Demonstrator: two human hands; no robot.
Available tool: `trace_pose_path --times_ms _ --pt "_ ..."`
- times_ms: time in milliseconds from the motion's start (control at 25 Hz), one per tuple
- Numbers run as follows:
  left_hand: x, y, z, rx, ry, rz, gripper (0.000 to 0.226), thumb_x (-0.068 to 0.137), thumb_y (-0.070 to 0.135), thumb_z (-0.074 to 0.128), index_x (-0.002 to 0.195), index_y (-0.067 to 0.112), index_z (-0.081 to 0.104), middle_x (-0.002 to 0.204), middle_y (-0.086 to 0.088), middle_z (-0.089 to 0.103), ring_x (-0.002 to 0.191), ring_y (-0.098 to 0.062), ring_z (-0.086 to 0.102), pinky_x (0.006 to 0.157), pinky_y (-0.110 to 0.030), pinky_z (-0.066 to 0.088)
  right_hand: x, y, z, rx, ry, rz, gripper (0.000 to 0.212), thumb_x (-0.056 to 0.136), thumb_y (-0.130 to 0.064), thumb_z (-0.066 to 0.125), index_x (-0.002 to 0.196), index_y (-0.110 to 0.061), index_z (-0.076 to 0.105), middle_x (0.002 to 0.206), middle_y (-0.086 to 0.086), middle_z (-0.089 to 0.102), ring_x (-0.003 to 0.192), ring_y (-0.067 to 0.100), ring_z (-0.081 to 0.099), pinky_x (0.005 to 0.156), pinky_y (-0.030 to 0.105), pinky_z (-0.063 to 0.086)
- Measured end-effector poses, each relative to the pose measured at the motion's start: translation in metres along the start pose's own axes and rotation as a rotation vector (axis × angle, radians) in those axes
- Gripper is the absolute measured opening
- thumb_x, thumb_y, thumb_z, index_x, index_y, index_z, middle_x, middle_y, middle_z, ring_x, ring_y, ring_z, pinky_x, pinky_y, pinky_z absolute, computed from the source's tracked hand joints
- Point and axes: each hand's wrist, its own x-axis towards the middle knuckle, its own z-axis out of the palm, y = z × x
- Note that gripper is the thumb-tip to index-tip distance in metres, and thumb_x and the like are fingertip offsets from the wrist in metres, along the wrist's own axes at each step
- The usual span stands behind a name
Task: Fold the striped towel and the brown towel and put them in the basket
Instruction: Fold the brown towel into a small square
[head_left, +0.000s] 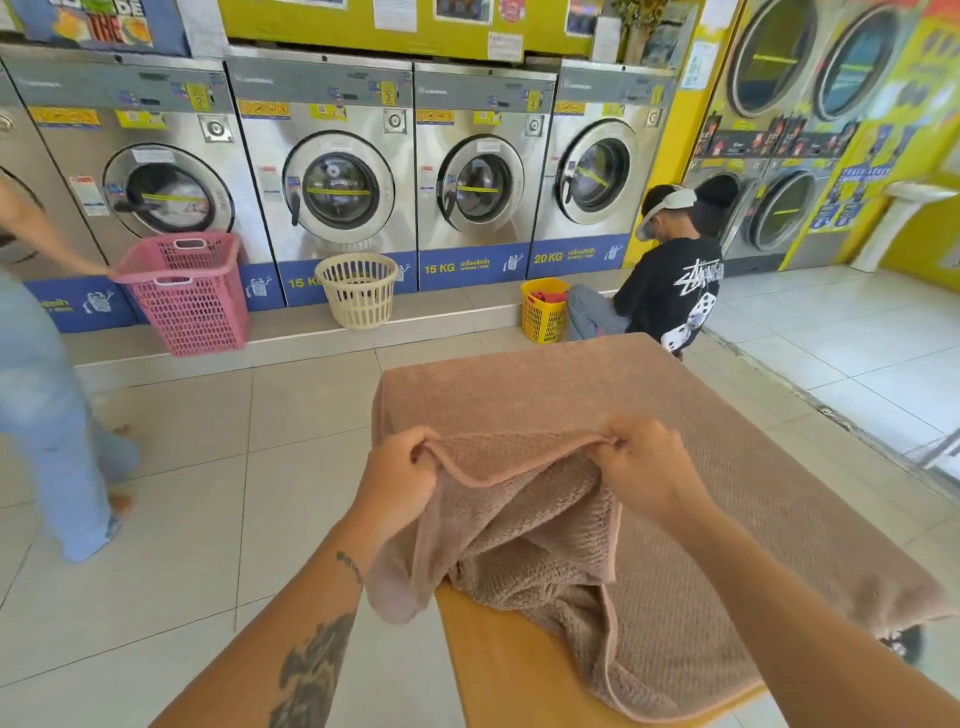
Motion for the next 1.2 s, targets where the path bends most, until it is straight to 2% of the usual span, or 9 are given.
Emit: trace_pose_path --times_ms 120,240,360,440,560,720,800,1000,1200 --pt "0.013 0.037 0.005 -0.015 -0.061 0.173 0.028 0.099 0.01 0.048 0.086 0.025 0.068 0.081 0.006 0.067 0.071 -0.012 0.06 0.061 -0.023 0.043 -0.004 0.01 0.006 -0.15 -0.188 0.013 0.036 0.084 -0.021 0.061 0.12 -0.025 0.062 0.108 -0.004 0.062 0.102 0.021 0.061 0.086 0.036 0.052" --pt "0.029 0.063 0.014 0.106 -0.152 0.305 0.025 0.091 0.018 0.054 0.072 0.03 0.065 0.077 0.012 0.062 0.077 -0.013 0.059 0.073 -0.036 0.048 -0.005 -0.007 0.018 -0.036 -0.201 -0.149 0.063 0.083 -0.028 0.068 0.141 -0.025 0.043 0.121 -0.006 0.053 0.113 0.016 0.053 0.096 0.037 0.047" --pt "0.041 0.077 0.02 0.199 -0.161 0.317 0.017 0.085 0.027 0.063 0.068 0.027 0.066 0.076 0.011 0.063 0.075 -0.015 0.06 0.074 -0.043 0.053 0.007 -0.015 0.028 0.152 -0.177 -0.1 0.032 0.084 -0.029 0.069 0.114 -0.023 0.058 0.103 -0.008 0.065 0.095 0.013 0.062 0.077 0.031 0.051" --pt "0.042 0.078 0.023 0.161 -0.152 0.252 0.015 0.084 0.03 0.071 0.07 0.026 0.069 0.074 0.01 0.066 0.074 -0.014 0.062 0.073 -0.04 0.054 0.018 -0.011 0.021 0.119 -0.08 -0.107 0.007 0.084 -0.021 0.061 0.089 -0.02 0.066 0.085 -0.003 0.069 0.079 0.02 0.065 0.065 0.039 0.056" --pt "0.037 0.063 0.036 0.125 -0.207 0.131 0.007 0.086 0.034 0.072 0.084 0.027 0.07 0.08 0.007 0.07 0.077 -0.014 0.065 0.073 -0.034 0.051 0.034 -0.002 -0.005 0.158 0.027 -0.181 0.013 0.077 -0.015 0.054 0.065 -0.017 0.06 0.064 0.002 0.065 0.063 0.025 0.062 0.054 0.039 0.051" --pt "0.021 0.03 0.068 0.196 -0.266 -0.018 0.018 0.097 0.028 0.058 0.081 0.032 0.064 0.068 0.005 0.061 0.064 -0.016 0.056 0.063 -0.035 0.043 0.052 0.016 -0.048 0.206 0.104 -0.248 0.014 0.078 -0.013 0.059 0.063 -0.011 0.057 0.057 -0.004 0.055 0.053 0.008 0.046 0.049 0.022 0.04" --pt "0.016 0.019 0.074 0.177 -0.19 -0.059 0.028 0.099 0.027 0.056 0.073 0.036 0.061 0.06 0.012 0.056 0.06 -0.014 0.055 0.059 -0.032 0.038 0.059 0.033 -0.062 0.207 0.032 -0.213 0.015 0.079 -0.014 0.058 0.066 -0.007 0.057 0.06 0.001 0.054 0.058 0.009 0.046 0.055 0.028 0.04" --pt "0.017 0.045 0.068 0.149 -0.111 0.018 0.026 0.097 0.024 0.056 0.072 0.027 0.065 0.063 0.007 0.062 0.06 -0.014 0.057 0.058 -0.031 0.038 0.054 0.059 -0.051 -0.112 -0.357 -0.06 0.01 0.081 -0.014 0.052 0.086 -0.017 0.06 0.09 0.004 0.064 0.085 0.024 0.06 0.074 0.041 0.051" --pt "0.033 0.08 0.049 0.326 -0.233 0.226 0.018 0.083 0.012 0.051 0.072 0.01 0.065 0.067 -0.009 0.065 0.069 -0.027 0.061 0.064 -0.044 0.049 0.029 0.024 -0.011 -0.074 -0.427 -0.158 0.058 0.085 -0.029 0.058 0.141 -0.024 0.042 0.123 -0.002 0.06 0.114 0.024 0.057 0.091 0.037 0.048"
